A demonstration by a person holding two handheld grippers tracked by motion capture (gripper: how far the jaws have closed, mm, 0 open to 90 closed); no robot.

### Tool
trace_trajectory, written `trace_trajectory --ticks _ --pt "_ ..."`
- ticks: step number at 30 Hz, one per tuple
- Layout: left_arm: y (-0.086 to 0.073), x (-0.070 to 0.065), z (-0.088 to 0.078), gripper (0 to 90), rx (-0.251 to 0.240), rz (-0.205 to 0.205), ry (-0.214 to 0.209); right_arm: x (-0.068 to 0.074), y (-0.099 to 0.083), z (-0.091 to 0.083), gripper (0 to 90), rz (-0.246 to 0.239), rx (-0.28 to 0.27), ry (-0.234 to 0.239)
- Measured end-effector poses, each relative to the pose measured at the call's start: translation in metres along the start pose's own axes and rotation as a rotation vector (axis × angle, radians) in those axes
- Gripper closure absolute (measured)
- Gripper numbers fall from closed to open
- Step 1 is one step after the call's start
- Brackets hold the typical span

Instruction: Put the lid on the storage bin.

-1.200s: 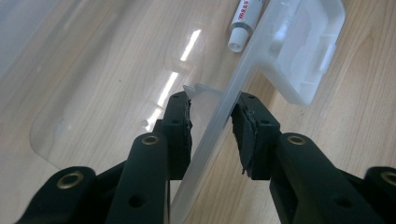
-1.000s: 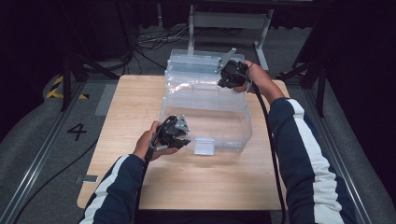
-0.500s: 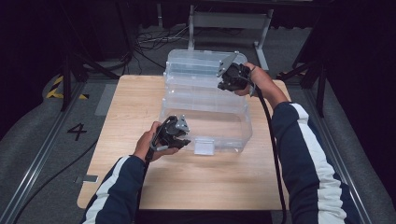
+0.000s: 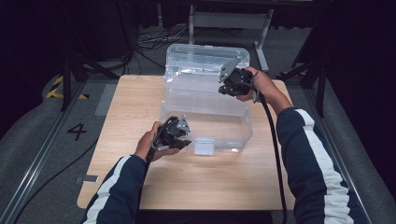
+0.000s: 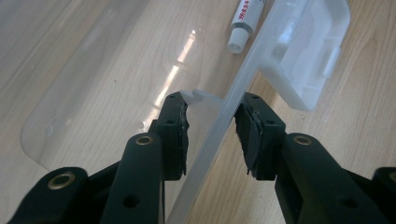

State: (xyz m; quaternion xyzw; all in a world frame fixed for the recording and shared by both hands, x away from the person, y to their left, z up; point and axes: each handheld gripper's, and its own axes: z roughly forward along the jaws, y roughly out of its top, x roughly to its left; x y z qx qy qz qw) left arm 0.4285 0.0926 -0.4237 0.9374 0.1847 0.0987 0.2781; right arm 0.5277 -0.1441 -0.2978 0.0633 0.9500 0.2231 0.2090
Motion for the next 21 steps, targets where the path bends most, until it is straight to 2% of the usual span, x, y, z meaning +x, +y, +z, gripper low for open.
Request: trace_trajectory --ticks 6,13,21 --pt "0.000 0.000 0.000 64.2 0.000 0.001 0.001 0.005 0.000 -0.004 87.8 -0.009 -0.002 0.023" --pt "0.000 0.000 0.000 64.2 -0.001 0.000 0.000 0.011 -0.001 -0.007 87.7 -0.012 -0.002 0.021" --pt "0.000 0.000 0.000 63.8 -0.002 0.003 0.004 0.017 -0.004 -0.009 87.5 0.013 -0.030 0.039"
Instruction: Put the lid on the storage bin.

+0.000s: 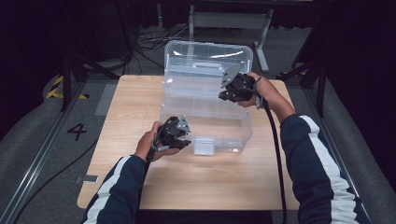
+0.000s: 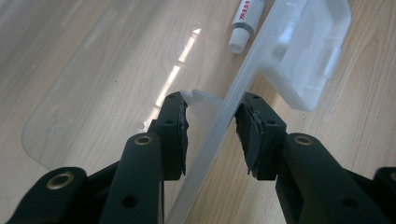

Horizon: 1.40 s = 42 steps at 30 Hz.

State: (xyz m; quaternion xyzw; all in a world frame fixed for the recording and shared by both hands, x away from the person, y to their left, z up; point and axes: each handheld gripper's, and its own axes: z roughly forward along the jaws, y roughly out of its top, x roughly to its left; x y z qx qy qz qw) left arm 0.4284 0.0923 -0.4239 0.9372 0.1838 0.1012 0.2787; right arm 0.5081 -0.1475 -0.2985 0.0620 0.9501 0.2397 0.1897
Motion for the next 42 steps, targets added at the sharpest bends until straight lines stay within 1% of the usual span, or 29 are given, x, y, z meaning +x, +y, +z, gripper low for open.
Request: trace_trajectory --ticks 5,7,11,13,15,17,20,23,25,28,30,33,34,35,37,38,39,40,42 --pt "0.000 0.000 0.000 63.7 0.000 -0.001 0.005 0.004 0.000 -0.001 87.2 -0.018 0.001 0.002" --pt "0.000 -0.001 0.000 63.4 0.002 0.000 0.009 0.006 -0.001 -0.001 87.1 -0.018 0.000 0.001" --pt "0.001 -0.002 0.001 62.8 0.008 0.009 0.017 0.009 -0.001 -0.002 86.6 -0.028 0.002 -0.003" --pt "0.001 -0.003 0.001 62.2 0.011 0.013 0.027 0.011 -0.001 -0.002 86.6 -0.025 0.000 -0.008" --pt "0.001 -0.004 0.001 61.8 0.008 0.013 0.036 0.012 -0.002 -0.003 86.7 -0.027 -0.007 -0.003" --pt "0.001 -0.004 0.001 61.6 0.008 0.011 0.036 0.014 -0.003 -0.003 86.7 -0.013 -0.008 -0.005" --pt "0.001 -0.004 0.001 61.7 0.010 0.017 0.037 0.018 -0.003 -0.004 86.5 -0.014 -0.004 -0.007" --pt "0.001 -0.004 0.001 61.5 0.009 0.013 0.037 0.021 -0.004 -0.004 86.4 -0.013 -0.007 -0.005" --pt "0.001 -0.004 0.001 61.3 0.009 0.018 0.041 0.022 -0.005 -0.004 85.9 -0.020 -0.012 -0.010" --pt "0.000 -0.005 0.002 60.8 0.003 0.017 0.047 0.024 -0.008 -0.004 85.5 -0.012 -0.027 -0.013" --pt "0.000 -0.006 0.002 60.2 -0.001 0.024 0.056 0.026 -0.010 -0.005 85.6 0.000 -0.040 -0.007" --pt "-0.001 -0.008 0.002 59.1 -0.005 0.026 0.066 0.028 -0.011 -0.005 85.5 -0.008 -0.044 -0.003" --pt "-0.001 -0.009 0.002 59.1 -0.010 0.027 0.080 0.029 -0.011 -0.005 85.4 -0.005 -0.049 -0.006" --pt "-0.002 -0.009 0.000 58.8 -0.016 0.029 0.084 0.031 -0.012 -0.005 85.3 -0.006 -0.049 -0.003" --pt "-0.002 -0.009 -0.001 60.7 -0.020 0.028 0.079 0.031 -0.012 -0.005 85.1 -0.006 -0.052 0.000" --pt "-0.002 -0.008 -0.005 60.7 -0.034 0.027 0.074 0.031 -0.013 -0.005 85.0 -0.001 -0.055 0.001" --pt "-0.003 -0.008 -0.007 63.5 -0.041 0.024 0.069 0.031 -0.015 -0.005 85.0 0.008 -0.068 0.013" --pt "-0.003 -0.007 -0.008 65.0 -0.043 0.029 0.061 0.032 -0.016 -0.005 85.0 0.010 -0.070 0.012" --pt "-0.004 -0.006 -0.010 66.5 -0.038 0.036 0.060 0.034 -0.018 -0.005 84.9 0.011 -0.081 0.014"
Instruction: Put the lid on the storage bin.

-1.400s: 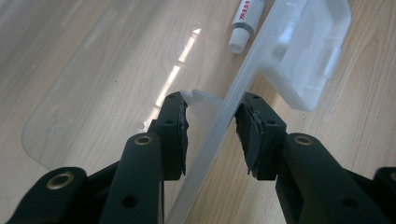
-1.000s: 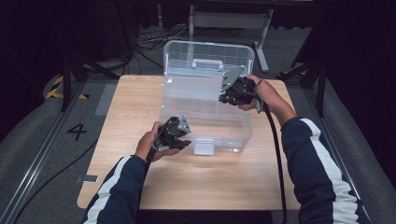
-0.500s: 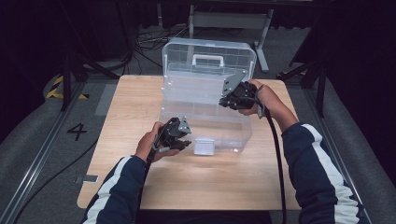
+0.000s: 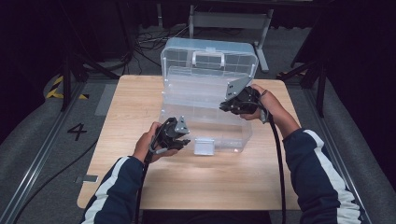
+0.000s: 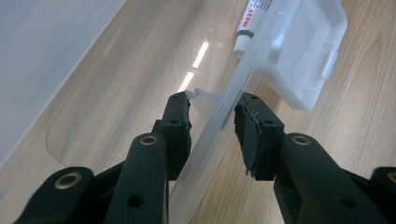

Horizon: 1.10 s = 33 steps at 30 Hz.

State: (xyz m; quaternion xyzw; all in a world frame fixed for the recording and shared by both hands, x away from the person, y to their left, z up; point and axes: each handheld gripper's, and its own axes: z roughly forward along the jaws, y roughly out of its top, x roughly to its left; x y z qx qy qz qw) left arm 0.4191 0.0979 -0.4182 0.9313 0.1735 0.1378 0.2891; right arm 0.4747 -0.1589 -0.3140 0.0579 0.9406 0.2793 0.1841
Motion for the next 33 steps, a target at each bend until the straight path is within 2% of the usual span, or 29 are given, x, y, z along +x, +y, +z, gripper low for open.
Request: trace_trajectory --ticks 2,10,13,16,21,24,27,33 --pt "-0.001 0.000 -0.001 66.4 -0.002 -0.004 0.004 0.000 -0.001 0.000 84.7 0.014 -0.009 0.003" --pt "-0.004 0.003 -0.009 65.2 -0.002 -0.014 0.017 0.003 -0.002 0.000 84.0 0.016 -0.011 -0.010" --pt "-0.005 0.004 -0.010 64.0 -0.010 -0.022 0.004 0.003 -0.003 0.000 83.9 0.017 -0.017 -0.006" --pt "-0.008 0.005 -0.016 62.8 -0.042 -0.037 -0.009 0.005 -0.004 -0.001 83.6 0.019 -0.019 -0.014" --pt "-0.014 0.005 -0.030 65.2 -0.092 -0.060 -0.011 0.006 -0.007 -0.001 82.9 0.035 -0.035 -0.026" --pt "-0.021 0.007 -0.040 71.7 -0.124 -0.088 0.009 0.007 -0.010 0.000 82.6 0.050 -0.060 -0.027" --pt "-0.025 0.009 -0.043 76.9 -0.129 -0.099 0.016 0.006 -0.010 0.000 82.6 0.049 -0.063 -0.021" --pt "-0.027 0.010 -0.042 76.0 -0.117 -0.101 0.029 0.007 -0.010 0.000 82.3 0.051 -0.066 -0.027"
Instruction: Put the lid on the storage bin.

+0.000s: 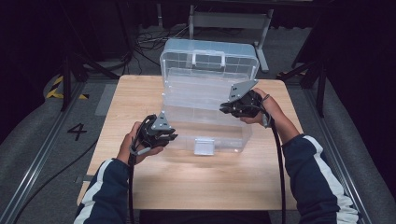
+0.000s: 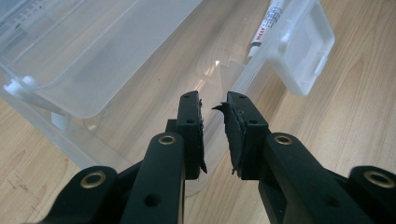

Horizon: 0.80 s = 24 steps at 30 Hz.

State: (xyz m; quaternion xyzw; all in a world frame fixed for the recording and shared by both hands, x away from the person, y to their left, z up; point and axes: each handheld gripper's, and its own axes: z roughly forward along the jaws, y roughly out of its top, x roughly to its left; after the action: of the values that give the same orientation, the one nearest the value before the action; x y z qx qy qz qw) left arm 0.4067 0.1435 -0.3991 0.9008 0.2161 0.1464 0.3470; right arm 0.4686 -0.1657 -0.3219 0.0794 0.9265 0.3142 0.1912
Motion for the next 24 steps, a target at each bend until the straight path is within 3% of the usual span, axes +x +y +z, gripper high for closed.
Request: trace_trajectory --ticks 5,11,15,18,22,24 --pt "0.001 0.001 -0.003 75.9 -0.018 -0.002 -0.006 0.002 -0.002 -0.001 82.2 0.010 -0.004 -0.003" --pt "-0.004 0.005 -0.013 82.3 -0.040 -0.008 0.007 0.003 -0.005 -0.001 81.8 0.029 -0.021 -0.005" --pt "-0.013 0.014 -0.023 89.2 -0.075 -0.042 0.047 0.004 -0.005 0.000 81.3 0.033 -0.031 -0.010" --pt "-0.018 0.028 -0.031 89.8 -0.133 -0.094 0.097 0.005 -0.006 0.000 81.0 0.036 -0.034 -0.016" --pt "-0.022 0.040 -0.031 89.9 -0.175 -0.125 0.117 0.006 -0.006 0.001 80.7 0.047 -0.044 -0.021" --pt "-0.026 0.053 -0.030 90.0 -0.214 -0.165 0.127 0.007 -0.006 0.001 80.5 0.045 -0.043 -0.027"
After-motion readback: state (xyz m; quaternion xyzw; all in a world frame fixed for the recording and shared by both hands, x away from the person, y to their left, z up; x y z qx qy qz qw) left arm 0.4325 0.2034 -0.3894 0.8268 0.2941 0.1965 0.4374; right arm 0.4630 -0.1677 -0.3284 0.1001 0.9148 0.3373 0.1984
